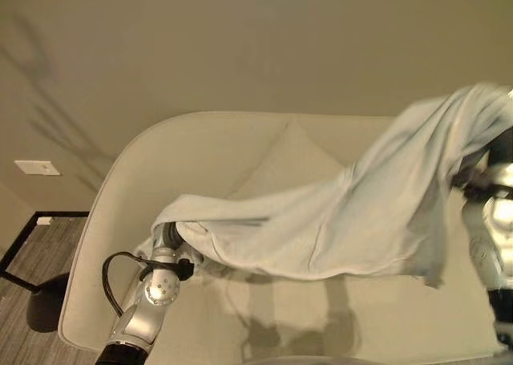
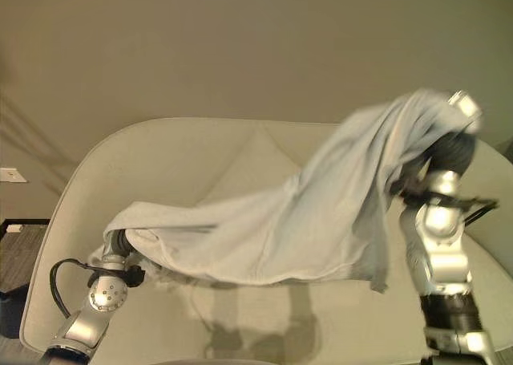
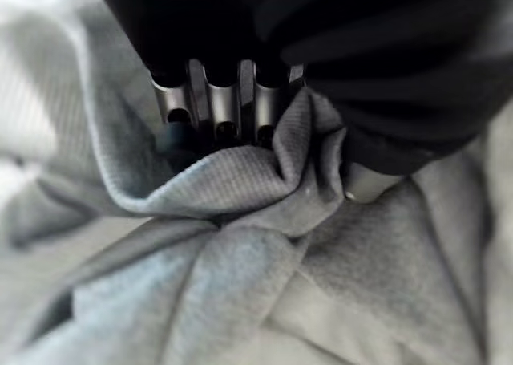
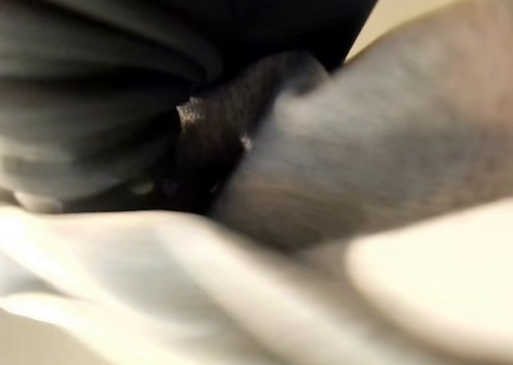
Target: Hang the clothes on the sofa on the clothes rack.
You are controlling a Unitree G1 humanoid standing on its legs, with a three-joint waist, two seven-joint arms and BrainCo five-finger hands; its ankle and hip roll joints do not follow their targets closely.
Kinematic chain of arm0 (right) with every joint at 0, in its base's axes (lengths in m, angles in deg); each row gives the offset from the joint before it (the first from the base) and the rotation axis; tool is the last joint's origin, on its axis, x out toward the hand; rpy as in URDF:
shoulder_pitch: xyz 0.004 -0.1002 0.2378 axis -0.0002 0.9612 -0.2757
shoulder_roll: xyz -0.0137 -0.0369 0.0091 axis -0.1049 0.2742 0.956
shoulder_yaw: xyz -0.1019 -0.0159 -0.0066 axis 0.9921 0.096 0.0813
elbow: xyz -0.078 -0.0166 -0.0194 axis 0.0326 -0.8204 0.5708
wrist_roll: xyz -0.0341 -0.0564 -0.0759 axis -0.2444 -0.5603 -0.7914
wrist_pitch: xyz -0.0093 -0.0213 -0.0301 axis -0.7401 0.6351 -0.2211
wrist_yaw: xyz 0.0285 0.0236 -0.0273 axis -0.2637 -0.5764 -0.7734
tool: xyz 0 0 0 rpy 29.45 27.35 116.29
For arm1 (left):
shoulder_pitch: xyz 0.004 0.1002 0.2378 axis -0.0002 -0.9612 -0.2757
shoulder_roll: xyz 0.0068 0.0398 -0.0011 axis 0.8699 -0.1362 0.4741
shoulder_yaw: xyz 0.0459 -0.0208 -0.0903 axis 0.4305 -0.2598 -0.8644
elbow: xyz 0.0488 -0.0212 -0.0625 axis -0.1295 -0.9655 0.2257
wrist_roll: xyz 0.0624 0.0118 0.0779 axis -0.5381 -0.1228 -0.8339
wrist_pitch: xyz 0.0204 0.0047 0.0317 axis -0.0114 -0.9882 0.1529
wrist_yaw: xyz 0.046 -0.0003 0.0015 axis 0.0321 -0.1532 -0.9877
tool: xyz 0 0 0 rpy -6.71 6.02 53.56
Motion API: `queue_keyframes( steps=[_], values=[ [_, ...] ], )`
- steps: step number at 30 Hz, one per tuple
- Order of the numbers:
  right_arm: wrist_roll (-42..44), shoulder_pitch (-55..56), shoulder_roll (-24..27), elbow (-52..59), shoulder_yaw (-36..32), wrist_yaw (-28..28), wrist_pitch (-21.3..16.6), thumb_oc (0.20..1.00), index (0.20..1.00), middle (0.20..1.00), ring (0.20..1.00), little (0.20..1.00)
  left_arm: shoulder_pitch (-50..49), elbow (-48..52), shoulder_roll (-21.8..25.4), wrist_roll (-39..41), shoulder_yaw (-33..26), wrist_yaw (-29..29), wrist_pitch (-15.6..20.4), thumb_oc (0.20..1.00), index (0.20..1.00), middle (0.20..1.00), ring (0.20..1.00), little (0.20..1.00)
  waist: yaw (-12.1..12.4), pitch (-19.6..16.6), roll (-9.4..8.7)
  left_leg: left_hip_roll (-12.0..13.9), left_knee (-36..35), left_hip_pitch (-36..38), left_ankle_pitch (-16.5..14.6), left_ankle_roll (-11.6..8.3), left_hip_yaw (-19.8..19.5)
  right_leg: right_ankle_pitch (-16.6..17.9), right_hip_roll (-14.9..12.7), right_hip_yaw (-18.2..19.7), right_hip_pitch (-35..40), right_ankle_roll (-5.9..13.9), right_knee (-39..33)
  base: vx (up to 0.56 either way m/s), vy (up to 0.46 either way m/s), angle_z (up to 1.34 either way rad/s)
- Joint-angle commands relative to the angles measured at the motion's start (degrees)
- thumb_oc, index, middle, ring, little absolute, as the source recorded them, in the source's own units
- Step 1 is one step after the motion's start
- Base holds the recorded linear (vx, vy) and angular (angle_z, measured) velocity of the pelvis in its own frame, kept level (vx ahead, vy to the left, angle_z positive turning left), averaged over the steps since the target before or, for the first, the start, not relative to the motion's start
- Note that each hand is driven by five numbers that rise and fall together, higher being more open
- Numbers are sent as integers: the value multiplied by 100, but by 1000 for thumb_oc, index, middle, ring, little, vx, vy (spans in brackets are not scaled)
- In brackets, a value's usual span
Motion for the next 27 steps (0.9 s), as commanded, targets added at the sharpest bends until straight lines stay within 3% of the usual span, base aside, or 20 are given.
queue_keyframes(
  steps=[1,3,5,10,11,16,18,22,23,24,25,26,27],
  values=[
    [-68,-20,-20,398,55,-671,-226,200,200,200,200,200,81,192,367,-75,57,161,369,200,200,200,200,200,74,-253,-192,-105,-2,-110,-188,-4,-61,-416,-181,-220,108,298,1351,-130,-31,12],
    [125,266,-322,371,343,-907,-226,200,200,200,200,200,114,96,458,-220,289,239,426,200,200,200,200,200,65,-186,-202,-117,-2,-191,-93,-26,-35,-506,38,-83,52,289,1543,-137,-23,7],
    [259,632,-558,408,581,-1077,-184,200,200,200,200,200,21,134,493,-164,403,359,460,200,200,200,200,200,103,-135,-197,-125,-2,-315,11,-70,17,-752,252,68,20,147,1480,-151,-55,-1],
    [495,865,-771,529,822,-1168,-185,200,200,200,200,200,-169,124,584,-87,647,571,560,200,200,200,200,200,148,-152,-189,-132,-2,-375,36,-135,130,-876,268,194,222,40,801,-101,-113,-13],
    [530,892,-903,434,881,-1162,-149,200,200,200,200,200,-185,198,595,24,711,661,577,200,200,200,200,200,138,-68,-89,-116,-2,-493,114,-163,127,-813,258,300,306,55,448,-190,-145,-3],
    [330,777,-855,191,1141,-913,-187,200,200,200,200,200,-19,311,418,844,1256,1001,684,200,200,200,200,200,132,306,314,-139,110,-1077,550,-325,27,-604,169,341,262,32,71,-255,-25,-7],
    [186,648,-842,25,1237,-760,-154,200,200,200,200,200,179,270,339,982,1495,1124,703,200,200,200,200,200,76,428,422,-83,258,-1195,519,-445,88,-493,28,290,151,55,43,-308,114,19],
    [92,475,-689,21,1436,-801,-106,200,200,200,200,200,448,336,320,1090,1731,1229,783,200,200,200,200,200,-149,378,399,445,635,-941,119,-456,411,-187,-392,174,-83,162,-85,-187,160,49],
    [125,363,-535,-68,1628,-811,-69,200,200,200,200,200,632,304,238,1184,1832,1211,771,200,200,200,200,200,-250,278,366,1133,713,-543,218,-540,425,-153,-620,53,-141,186,-120,-97,211,51],
    [127,366,-529,-68,1627,-811,-69,200,200,200,200,200,632,302,232,1184,1835,1210,771,200,200,200,200,200,-256,285,380,1145,692,-523,224,-551,415,-160,-607,41,-124,180,-121,-53,237,71],
    [128,342,-483,-59,1648,-846,-77,200,200,200,200,200,665,319,222,1179,1856,1207,782,200,200,200,200,200,-270,248,401,1374,648,-391,396,-608,413,-180,-645,-6,-101,206,-112,23,247,50],
    [36,331,-426,-127,1653,-832,-80,200,200,200,200,200,689,344,212,1194,1925,1244,787,200,200,200,200,200,-283,168,434,1784,560,-251,834,-746,475,-211,-748,-102,-79,267,-94,22,244,42],
    [33,332,-424,-132,1654,-831,-84,200,200,200,200,200,685,348,210,1196,1926,1246,785,200,200,200,200,200,-294,172,450,1802,504,-221,870,-764,463,-219,-729,-121,-66,258,-92,1,308,19]
  ],
)
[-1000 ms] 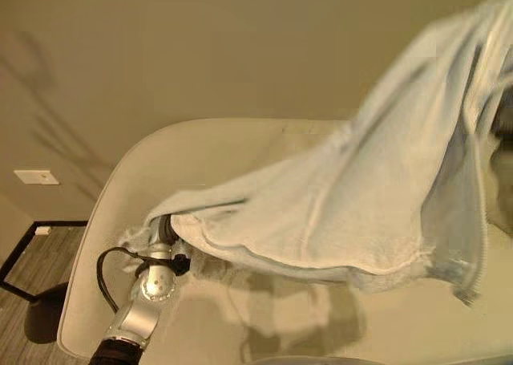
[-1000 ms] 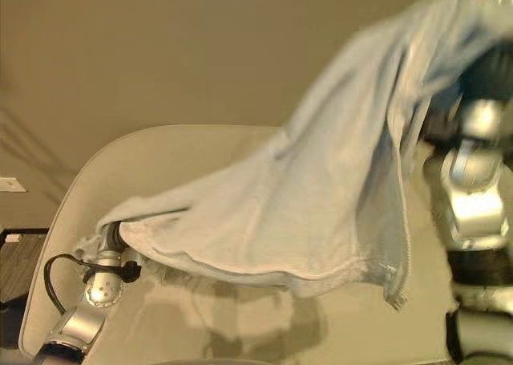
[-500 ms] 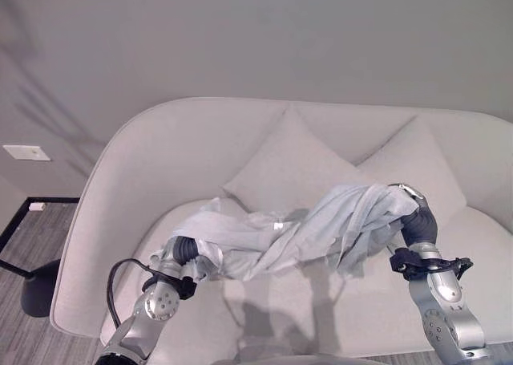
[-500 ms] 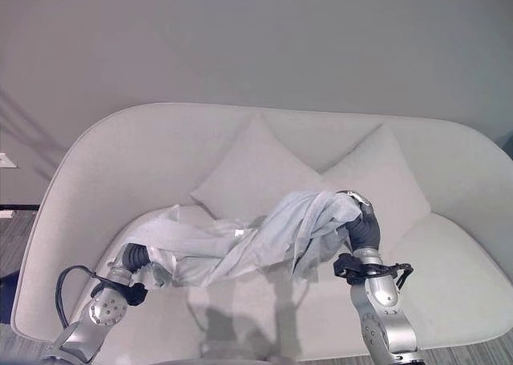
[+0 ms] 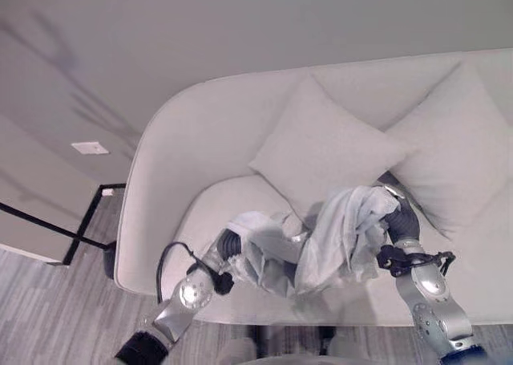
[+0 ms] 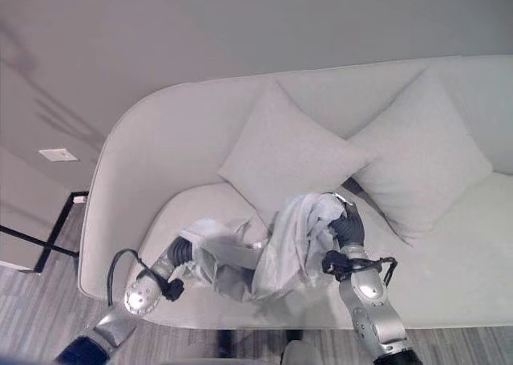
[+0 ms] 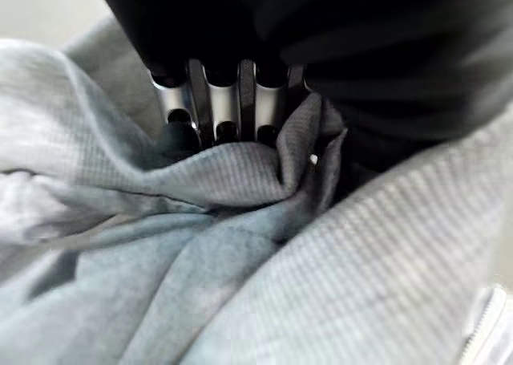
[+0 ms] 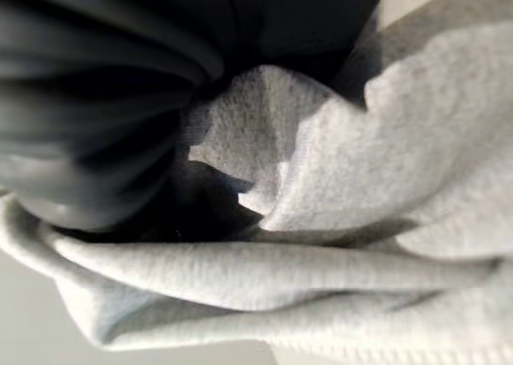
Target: Hang the clothes on the sofa on the clothes rack.
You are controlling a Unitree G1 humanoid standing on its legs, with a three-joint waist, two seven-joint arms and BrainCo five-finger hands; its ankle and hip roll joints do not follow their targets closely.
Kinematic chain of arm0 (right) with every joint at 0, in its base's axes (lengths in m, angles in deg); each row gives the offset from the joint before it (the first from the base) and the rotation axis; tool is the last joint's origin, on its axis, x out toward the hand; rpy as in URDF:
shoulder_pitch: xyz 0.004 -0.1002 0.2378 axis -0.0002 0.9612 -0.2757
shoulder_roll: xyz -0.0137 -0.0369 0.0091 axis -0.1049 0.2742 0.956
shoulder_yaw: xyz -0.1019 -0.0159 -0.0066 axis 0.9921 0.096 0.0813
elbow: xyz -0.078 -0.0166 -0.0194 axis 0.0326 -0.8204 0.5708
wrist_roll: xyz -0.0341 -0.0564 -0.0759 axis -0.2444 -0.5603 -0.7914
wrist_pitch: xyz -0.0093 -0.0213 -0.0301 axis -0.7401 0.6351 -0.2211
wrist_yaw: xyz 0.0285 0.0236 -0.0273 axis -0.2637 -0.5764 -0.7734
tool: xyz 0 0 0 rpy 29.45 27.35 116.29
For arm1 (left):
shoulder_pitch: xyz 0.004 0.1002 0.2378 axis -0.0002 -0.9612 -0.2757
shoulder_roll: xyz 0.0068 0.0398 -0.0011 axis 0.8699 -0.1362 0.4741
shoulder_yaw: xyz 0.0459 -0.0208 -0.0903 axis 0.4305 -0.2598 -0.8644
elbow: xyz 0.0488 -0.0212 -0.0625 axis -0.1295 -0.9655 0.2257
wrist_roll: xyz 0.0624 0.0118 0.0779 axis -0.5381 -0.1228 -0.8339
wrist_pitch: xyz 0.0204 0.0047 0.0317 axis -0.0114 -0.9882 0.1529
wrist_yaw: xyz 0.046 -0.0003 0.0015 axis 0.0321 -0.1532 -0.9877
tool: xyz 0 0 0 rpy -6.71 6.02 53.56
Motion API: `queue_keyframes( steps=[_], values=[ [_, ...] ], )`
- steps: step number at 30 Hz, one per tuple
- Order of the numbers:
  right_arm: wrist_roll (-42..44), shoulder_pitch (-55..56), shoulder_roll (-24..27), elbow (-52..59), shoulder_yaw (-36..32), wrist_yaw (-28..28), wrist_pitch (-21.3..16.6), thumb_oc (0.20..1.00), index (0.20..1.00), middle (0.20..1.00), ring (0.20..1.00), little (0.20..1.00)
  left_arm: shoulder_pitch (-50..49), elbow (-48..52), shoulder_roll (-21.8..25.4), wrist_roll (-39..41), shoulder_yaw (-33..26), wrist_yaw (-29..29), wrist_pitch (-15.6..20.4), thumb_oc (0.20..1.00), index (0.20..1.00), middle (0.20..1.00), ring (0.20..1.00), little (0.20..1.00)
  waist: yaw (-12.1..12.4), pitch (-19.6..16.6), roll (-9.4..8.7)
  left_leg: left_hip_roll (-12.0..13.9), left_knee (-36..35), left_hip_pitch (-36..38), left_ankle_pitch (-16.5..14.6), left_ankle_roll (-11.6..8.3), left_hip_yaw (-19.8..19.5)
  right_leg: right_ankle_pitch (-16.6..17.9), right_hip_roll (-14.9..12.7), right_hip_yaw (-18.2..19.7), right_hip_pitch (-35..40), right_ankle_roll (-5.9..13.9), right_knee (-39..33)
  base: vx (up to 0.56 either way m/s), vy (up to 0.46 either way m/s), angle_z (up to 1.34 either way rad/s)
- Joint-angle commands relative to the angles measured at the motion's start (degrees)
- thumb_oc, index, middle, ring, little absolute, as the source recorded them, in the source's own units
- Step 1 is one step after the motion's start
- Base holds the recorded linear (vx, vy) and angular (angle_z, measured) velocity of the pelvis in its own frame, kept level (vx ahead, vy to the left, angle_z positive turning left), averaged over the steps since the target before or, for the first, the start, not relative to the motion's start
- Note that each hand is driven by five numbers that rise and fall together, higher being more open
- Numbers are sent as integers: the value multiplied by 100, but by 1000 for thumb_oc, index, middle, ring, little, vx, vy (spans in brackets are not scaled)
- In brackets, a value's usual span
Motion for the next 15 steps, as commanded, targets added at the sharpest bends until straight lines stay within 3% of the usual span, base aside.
queue_keyframes(
  steps=[1,2,7,8,11,12,13,15],
  values=[
    [-216,-94,123,158,45,-57,-329,200,200,200,200,200,-211,429,53,173,-77,-25,363,200,200,200,200,200,3,-578,85,494,-651,194,1300,-106,154,-539,-241,178,235,691,259,4,345,45],
    [-254,-38,120,102,-12,1,-336,200,200,200,200,200,-175,435,29,152,5,15,380,200,200,200,200,200,-11,-612,115,864,-904,248,1698,-308,289,-581,-336,36,296,771,312,4,350,62],
    [-236,97,50,-48,-187,175,-389,200,200,200,200,200,-146,343,-71,158,217,46,415,200,200,200,200,200,65,-594,148,1248,-1096,14,1900,-613,237,-541,-654,-172,485,993,374,10,393,59],
    [-229,123,30,-62,-205,185,-378,200,200,200,200,200,-148,306,-69,111,241,30,412,200,200,200,200,200,116,-597,131,1243,-1086,19,1792,-645,102,-496,-742,-160,525,1054,373,73,514,45],
    [-315,307,-80,-159,-271,76,-236,200,200,200,200,200,-40,53,-114,-9,467,123,380,200,200,200,200,200,154,-645,-15,1014,-613,-98,574,-594,-179,-329,-1223,-216,777,1282,387,85,525,56],
    [-337,355,-117,-153,-311,48,-197,200,200,200,200,200,5,65,-88,-37,475,146,366,200,200,200,200,200,152,-635,-82,889,-484,-129,306,-537,-182,-89,-1356,-191,798,1328,455,51,501,85],
    [-361,374,-177,-133,-345,43,-161,200,200,200,200,200,45,97,-14,-91,505,162,354,200,200,200,200,200,166,-607,-244,660,-261,-213,69,-420,-172,370,-1591,-148,765,1426,506,13,417,70],
    [-287,388,-335,-221,-347,13,-138,200,200,200,200,200,126,135,185,-208,478,178,349,200,200,200,200,200,204,-547,-411,382,-200,-265,-57,-257,-90,1350,-1922,-228,640,1484,706,-7,434,20]
  ],
)
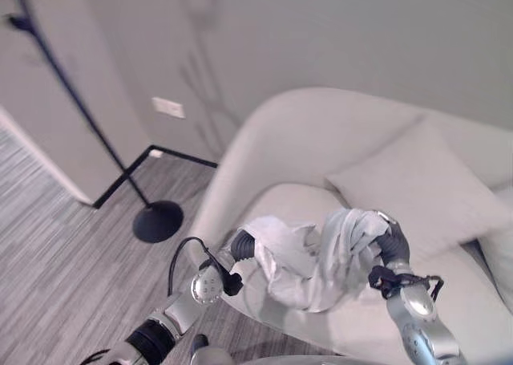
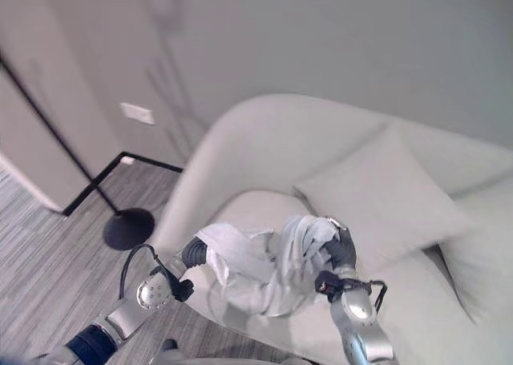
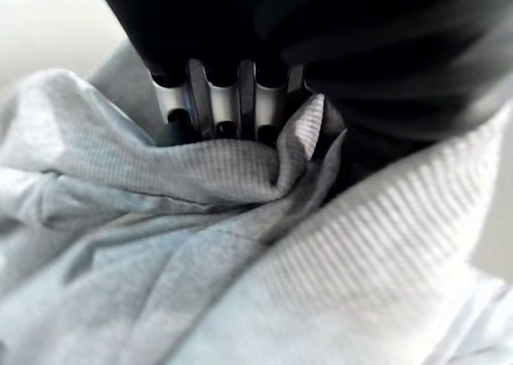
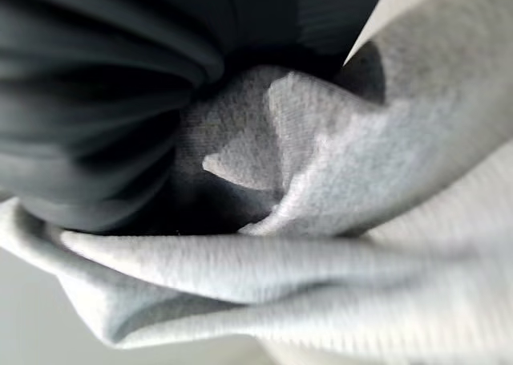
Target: Hang the clothes on the sofa on the clothes rack.
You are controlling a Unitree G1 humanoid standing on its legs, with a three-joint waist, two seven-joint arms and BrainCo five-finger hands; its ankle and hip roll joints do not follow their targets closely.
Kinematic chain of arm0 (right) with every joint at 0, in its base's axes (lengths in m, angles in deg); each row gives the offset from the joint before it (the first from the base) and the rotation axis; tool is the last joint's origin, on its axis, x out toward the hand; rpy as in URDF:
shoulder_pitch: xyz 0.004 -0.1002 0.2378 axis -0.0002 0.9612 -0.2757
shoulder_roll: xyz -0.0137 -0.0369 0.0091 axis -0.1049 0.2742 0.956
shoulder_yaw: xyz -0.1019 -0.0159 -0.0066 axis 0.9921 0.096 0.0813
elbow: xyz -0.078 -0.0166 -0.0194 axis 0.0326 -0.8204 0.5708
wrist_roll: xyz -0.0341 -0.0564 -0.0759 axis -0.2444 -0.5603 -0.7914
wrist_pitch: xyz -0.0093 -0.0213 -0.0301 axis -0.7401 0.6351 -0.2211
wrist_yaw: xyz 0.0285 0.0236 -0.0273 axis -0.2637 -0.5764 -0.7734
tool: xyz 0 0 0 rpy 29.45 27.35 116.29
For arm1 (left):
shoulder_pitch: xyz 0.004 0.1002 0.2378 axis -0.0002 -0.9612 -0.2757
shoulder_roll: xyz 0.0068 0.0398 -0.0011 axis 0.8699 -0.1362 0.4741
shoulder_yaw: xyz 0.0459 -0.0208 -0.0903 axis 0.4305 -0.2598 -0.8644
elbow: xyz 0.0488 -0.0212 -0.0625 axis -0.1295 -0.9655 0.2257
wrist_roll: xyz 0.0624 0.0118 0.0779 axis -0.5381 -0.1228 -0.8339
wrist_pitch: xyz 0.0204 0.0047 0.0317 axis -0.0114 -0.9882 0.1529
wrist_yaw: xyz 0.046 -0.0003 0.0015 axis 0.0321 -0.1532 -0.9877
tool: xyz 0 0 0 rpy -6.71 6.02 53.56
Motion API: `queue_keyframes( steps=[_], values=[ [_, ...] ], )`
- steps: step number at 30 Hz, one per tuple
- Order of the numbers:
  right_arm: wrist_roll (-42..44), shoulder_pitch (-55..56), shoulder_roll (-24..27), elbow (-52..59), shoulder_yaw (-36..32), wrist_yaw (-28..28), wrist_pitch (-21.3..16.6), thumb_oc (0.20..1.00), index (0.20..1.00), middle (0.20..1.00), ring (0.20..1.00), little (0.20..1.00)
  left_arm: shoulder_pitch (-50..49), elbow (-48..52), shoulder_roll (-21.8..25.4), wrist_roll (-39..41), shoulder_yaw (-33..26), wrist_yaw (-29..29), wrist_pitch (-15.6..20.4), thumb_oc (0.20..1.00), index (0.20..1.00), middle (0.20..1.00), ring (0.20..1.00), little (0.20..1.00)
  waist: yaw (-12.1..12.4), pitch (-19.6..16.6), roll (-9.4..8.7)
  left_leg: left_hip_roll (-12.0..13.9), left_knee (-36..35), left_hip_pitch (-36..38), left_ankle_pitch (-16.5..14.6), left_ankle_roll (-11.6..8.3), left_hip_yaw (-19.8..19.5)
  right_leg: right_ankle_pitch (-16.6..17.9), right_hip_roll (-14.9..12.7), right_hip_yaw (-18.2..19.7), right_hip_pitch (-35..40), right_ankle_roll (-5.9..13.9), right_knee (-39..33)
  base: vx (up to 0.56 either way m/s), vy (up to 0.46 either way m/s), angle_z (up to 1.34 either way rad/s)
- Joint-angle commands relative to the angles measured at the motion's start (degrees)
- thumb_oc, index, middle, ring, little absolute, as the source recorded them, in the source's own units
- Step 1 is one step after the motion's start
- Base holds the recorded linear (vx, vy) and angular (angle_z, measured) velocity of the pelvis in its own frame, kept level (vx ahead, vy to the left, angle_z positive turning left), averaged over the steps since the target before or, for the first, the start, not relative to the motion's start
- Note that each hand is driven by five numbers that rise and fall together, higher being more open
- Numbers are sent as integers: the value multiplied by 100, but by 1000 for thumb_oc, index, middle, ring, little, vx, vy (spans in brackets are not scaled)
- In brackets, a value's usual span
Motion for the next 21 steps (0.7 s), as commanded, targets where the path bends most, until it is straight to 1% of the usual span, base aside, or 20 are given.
queue_keyframes(
  steps=[1,2,3,4,5,6,7,8,10,11,12,13,14,15,16,18,19,21],
  values=[
    [171,-450,453,249,-351,-7,-275,200,200,200,200,200,-64,717,-222,-264,-450,-3,334,200,200,200,200,200,-71,-36,330,541,-1089,400,470,-10,-150,213,-269,-329,139,836,315,-27,481,3],
    [184,-413,380,296,-336,-34,-267,200,200,200,200,200,-98,782,-98,-303,-540,-5,316,200,200,200,200,200,-70,-8,323,421,-1175,437,481,90,-59,553,-404,-431,33,862,426,-21,503,14],
    [187,-374,338,353,-301,-83,-293,200,200,200,200,200,-113,826,-8,-322,-642,-12,320,200,200,200,200,200,-62,17,356,333,-1249,500,503,179,-11,463,-422,-546,-39,813,591,7,537,13],
    [272,-345,284,349,-271,-113,-308,200,200,200,200,200,-144,865,40,-326,-668,3,322,200,200,200,200,200,-70,10,398,238,-1357,559,504,258,-7,286,-331,-560,-91,743,761,28,508,3],
    [379,-318,249,346,-246,-132,-338,200,200,200,200,200,-187,906,85,-356,-713,-18,318,200,200,200,200,200,-88,-7,396,99,-1482,592,558,329,-17,69,-169,-509,-156,664,869,32,328,11],
    [379,-319,248,345,-244,-133,-339,200,200,200,200,200,-189,908,88,-356,-715,-17,317,200,200,200,200,200,-93,-17,390,91,-1492,585,567,331,-17,67,-177,-508,-169,665,874,89,640,32],
    [397,-222,301,421,-163,-282,-347,200,200,200,200,200,-339,844,153,-598,-737,32,362,200,200,200,200,200,-120,-16,399,-271,-1642,774,489,547,60,-905,607,-443,-336,384,1329,74,488,23],
    [399,-224,301,419,-163,-284,-350,200,200,200,200,200,-339,843,152,-600,-739,31,363,200,200,200,200,200,-122,-18,395,-273,-1646,764,508,546,61,-908,604,-445,-351,369,1340,104,608,21],
    [409,-270,374,377,-114,-338,-336,200,200,200,200,200,-364,792,125,-602,-759,54,279,200,200,200,200,200,-134,19,369,-470,-1666,849,506,603,15,-1485,1237,-422,-551,145,1544,59,253,18],
    [427,-287,390,356,-123,-353,-345,200,200,200,200,200,-360,783,109,-600,-770,71,263,200,200,200,200,200,-143,48,345,-551,-1647,871,496,607,-26,-1675,1510,-358,-609,87,1551,88,251,5],
    [471,-313,400,324,-142,-347,-385,200,200,200,200,200,-341,749,75,-605,-763,94,259,200,200,200,200,200,-162,83,293,-665,-1636,916,474,610,-110,-1858,1851,-224,-696,43,1519,58,153,-2],
    [473,-321,400,318,-144,-349,-389,200,200,200,200,200,-333,746,75,-606,-763,94,260,200,200,200,200,200,-163,84,293,-662,-1633,901,490,607,-112,-1843,1854,-229,-704,33,1510,112,180,21],
    [560,-320,413,284,-218,-327,-421,200,200,200,200,200,-335,677,-2,-659,-740,124,281,200,200,200,200,200,-202,141,187,-879,-1627,989,412,622,-255,-2012,2250,12,-717,-1,1290,57,101,33],
    [562,-323,411,283,-222,-328,-422,200,200,200,200,200,-329,676,-1,-660,-738,124,282,200,200,200,200,200,-207,144,187,-879,-1625,972,438,624,-262,-1976,2250,1,-713,-5,1255,126,163,43],
    [550,-255,427,285,-307,-307,-447,200,200,200,200,200,-325,629,-73,-673,-681,185,299,200,200,200,200,200,-236,159,87,-1080,-1640,1013,384,664,-413,-2041,2498,172,-653,-112,955,87,75,77],
    [530,-204,421,262,-361,-301,-451,200,200,200,200,200,-288,611,-101,-708,-649,193,306,200,200,200,200,200,-277,160,37,-1217,-1625,1041,341,712,-568,-1957,2617,256,-619,-111,838,134,49,96],
    [494,-169,435,303,-376,-288,-439,200,200,200,200,200,-304,646,-91,-731,-641,227,319,200,200,200,200,200,-261,140,-14,-1310,-1589,1102,250,761,-619,-1910,2601,233,-468,-150,698,102,-4,58],
    [488,-186,439,297,-356,-281,-442,200,200,200,200,200,-302,636,-81,-735,-644,216,310,200,200,200,200,200,-248,130,-36,-1333,-1567,1115,209,776,-634,-1912,2576,200,-376,-149,604,73,-44,30]
  ],
)
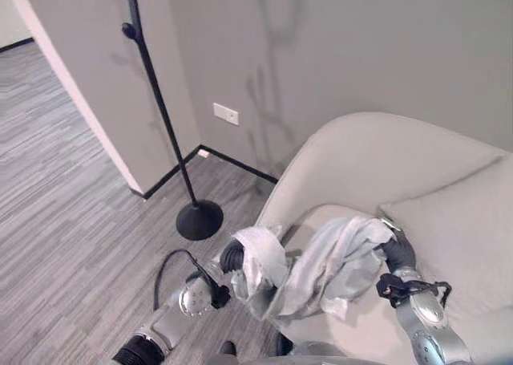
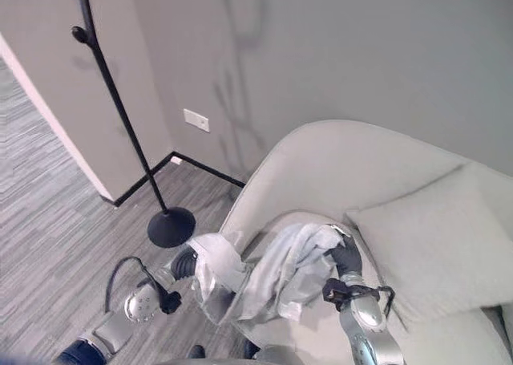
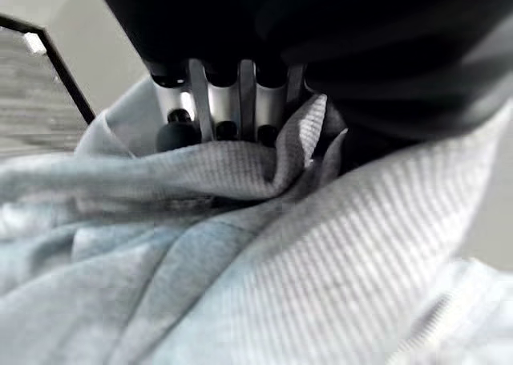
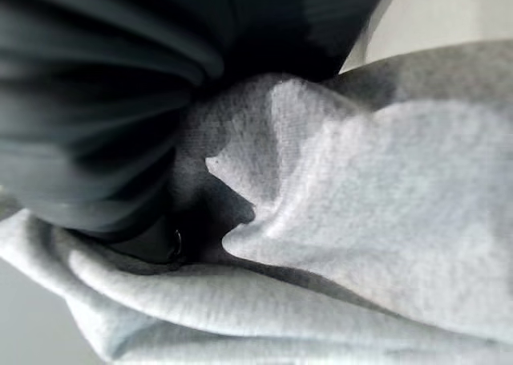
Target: Hang the clothes on the sofa on the clothes rack.
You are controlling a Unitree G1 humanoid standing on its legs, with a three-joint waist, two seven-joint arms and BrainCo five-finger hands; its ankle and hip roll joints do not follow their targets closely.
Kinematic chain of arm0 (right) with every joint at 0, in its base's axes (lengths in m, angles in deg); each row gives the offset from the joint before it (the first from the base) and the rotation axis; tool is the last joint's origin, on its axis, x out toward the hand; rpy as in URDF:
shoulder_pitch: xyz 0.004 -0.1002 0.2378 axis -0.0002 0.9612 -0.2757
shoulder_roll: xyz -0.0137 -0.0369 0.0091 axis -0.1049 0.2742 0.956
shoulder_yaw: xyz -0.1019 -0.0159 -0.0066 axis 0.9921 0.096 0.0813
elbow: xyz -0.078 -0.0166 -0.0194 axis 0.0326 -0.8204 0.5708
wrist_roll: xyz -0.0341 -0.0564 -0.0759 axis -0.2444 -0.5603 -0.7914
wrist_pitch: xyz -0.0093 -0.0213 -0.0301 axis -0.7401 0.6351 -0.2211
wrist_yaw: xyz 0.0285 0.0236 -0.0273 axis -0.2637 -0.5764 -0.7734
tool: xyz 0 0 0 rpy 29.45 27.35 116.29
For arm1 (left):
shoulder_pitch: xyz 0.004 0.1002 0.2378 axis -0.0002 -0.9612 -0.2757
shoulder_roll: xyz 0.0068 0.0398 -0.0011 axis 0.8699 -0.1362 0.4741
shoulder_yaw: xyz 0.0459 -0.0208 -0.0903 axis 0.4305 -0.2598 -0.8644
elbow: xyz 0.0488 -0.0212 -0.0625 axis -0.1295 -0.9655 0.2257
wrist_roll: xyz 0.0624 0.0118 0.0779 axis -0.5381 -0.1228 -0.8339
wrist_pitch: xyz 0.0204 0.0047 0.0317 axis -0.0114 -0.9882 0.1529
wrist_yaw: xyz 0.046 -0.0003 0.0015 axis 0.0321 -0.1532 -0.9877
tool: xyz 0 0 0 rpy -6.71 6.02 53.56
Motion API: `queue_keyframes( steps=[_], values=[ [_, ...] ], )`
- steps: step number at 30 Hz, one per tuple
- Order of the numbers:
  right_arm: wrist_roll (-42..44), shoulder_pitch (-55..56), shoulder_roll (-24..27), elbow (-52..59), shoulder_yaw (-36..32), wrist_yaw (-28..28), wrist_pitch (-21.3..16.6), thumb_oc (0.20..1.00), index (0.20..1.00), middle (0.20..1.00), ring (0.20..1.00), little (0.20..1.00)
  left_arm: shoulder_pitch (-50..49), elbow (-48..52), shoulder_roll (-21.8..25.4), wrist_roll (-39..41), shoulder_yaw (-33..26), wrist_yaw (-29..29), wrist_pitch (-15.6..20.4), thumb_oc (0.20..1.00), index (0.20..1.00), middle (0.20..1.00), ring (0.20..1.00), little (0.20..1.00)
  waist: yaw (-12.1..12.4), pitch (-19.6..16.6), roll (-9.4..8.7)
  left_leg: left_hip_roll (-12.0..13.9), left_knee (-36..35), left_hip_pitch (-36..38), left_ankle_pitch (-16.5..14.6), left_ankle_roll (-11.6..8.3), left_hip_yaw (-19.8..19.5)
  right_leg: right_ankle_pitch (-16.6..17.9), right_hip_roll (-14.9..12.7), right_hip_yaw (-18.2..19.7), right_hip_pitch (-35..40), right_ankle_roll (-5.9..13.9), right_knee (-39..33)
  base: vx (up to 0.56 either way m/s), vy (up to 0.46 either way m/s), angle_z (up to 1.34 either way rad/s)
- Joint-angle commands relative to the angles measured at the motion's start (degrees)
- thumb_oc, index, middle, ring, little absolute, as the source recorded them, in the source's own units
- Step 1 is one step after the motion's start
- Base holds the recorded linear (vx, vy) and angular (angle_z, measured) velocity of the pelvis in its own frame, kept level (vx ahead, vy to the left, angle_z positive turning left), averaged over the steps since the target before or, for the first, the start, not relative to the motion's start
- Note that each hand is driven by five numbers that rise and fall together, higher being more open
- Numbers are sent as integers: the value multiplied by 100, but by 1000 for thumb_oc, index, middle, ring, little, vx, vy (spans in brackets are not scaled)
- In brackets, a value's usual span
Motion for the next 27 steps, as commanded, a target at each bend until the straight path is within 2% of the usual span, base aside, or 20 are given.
queue_keyframes(
  steps=[1,5,7,8,10,12,13,14,15,16,18,19,20,22,25,27],
  values=[
    [78,-268,-32,455,-106,-24,-450,200,200,200,200,200,238,400,167,-20,-200,-62,302,200,200,200,200,200,19,-167,-294,-564,-77,192,-408,112,327,180,-90,83,144,279,-120,51,-43,21],
    [62,-301,-73,414,-42,-39,-414,200,200,200,200,200,244,380,142,-5,-262,-124,292,200,200,200,200,200,11,-184,-273,-543,153,172,-586,105,401,150,-71,229,218,266,-183,95,-50,4],
    [-159,-295,25,507,51,-165,-397,200,200,200,200,200,306,283,71,27,-243,-150,322,200,200,200,200,200,-28,-169,-247,-524,898,-7,-887,60,539,121,-109,363,333,199,-301,85,-35,-6],
    [-191,-307,58,531,75,-181,-409,200,200,200,200,200,337,309,83,-5,-219,-159,351,200,200,200,200,200,-23,-114,-236,-487,1377,-210,-879,18,615,127,-127,408,378,166,-328,28,-16,-19],
    [-189,-375,161,555,144,-212,-411,200,200,200,200,200,409,390,153,-119,-161,-183,411,200,200,200,200,200,28,8,-187,-427,2326,-700,-529,-108,634,129,-135,515,508,73,-411,12,11,-33],
    [-249,-441,242,538,167,-169,-410,200,200,200,200,200,398,422,191,-171,-157,-227,434,200,200,200,200,200,45,24,-143,-240,2834,-1031,-360,-104,644,107,-125,598,578,33,-471,60,32,-36],
    [-340,-455,268,543,149,-116,-406,200,200,200,200,200,381,417,172,-164,-150,-225,434,200,200,200,200,200,30,5,-148,-18,2793,-1131,-336,-68,720,93,-199,611,625,64,-509,135,122,-7],
    [-474,-488,324,580,66,-21,-433,200,200,200,200,200,310,463,161,-137,-170,-237,446,200,200,200,200,200,8,-71,-125,303,2363,-1096,-407,2,812,46,-323,622,662,129,-577,121,113,1],
    [-478,-482,329,585,70,-17,-431,200,200,200,200,200,301,468,158,-136,-174,-236,444,200,200,200,200,200,17,-77,-131,296,2307,-1059,-393,2,832,47,-331,636,667,131,-583,119,147,-14],
    [-536,-524,360,595,30,44,-448,200,200,200,200,200,284,469,166,-140,-186,-272,433,200,200,200,200,200,19,-117,-115,416,2030,-1011,-395,-20,789,30,-384,650,666,170,-600,113,136,-31],
    [-851,-593,438,633,-33,172,-481,200,200,200,200,200,288,451,183,-222,-268,-433,389,200,200,200,200,200,76,-180,-14,642,1051,-861,-44,-197,460,-44,-436,774,703,244,-628,144,203,-24],
    [-867,-593,441,636,-29,182,-479,200,200,200,200,200,288,449,172,-230,-266,-441,388,200,200,200,200,200,72,-180,-9,646,923,-798,25,-216,462,-44,-428,770,705,233,-625,167,267,-22],
    [-1112,-677,506,550,-80,330,-553,200,200,200,200,200,348,370,149,-351,-321,-655,418,200,200,200,200,200,101,-195,122,873,210,-713,471,-434,177,-150,-465,845,778,276,-604,172,282,-19],
    [-1316,-778,531,507,-115,531,-630,200,200,200,200,200,485,209,98,-546,-447,-1061,441,200,200,200,200,200,130,-182,233,1129,-230,-819,785,-655,-32,-245,-591,928,898,367,-578,189,399,7],
    [-1554,-758,604,550,-228,589,-602,200,200,200,200,200,510,185,87,-633,-541,-1185,469,200,200,200,200,200,126,-229,312,1212,-236,-846,788,-717,109,-264,-727,904,1005,466,-585,179,346,-7],
    [-1679,-573,587,707,-359,537,-600,200,200,200,200,200,423,140,75,-717,-566,-1219,514,200,200,200,200,200,113,-347,334,1132,-88,-790,637,-728,148,-243,-915,932,1105,584,-626,226,448,-19]
  ],
)
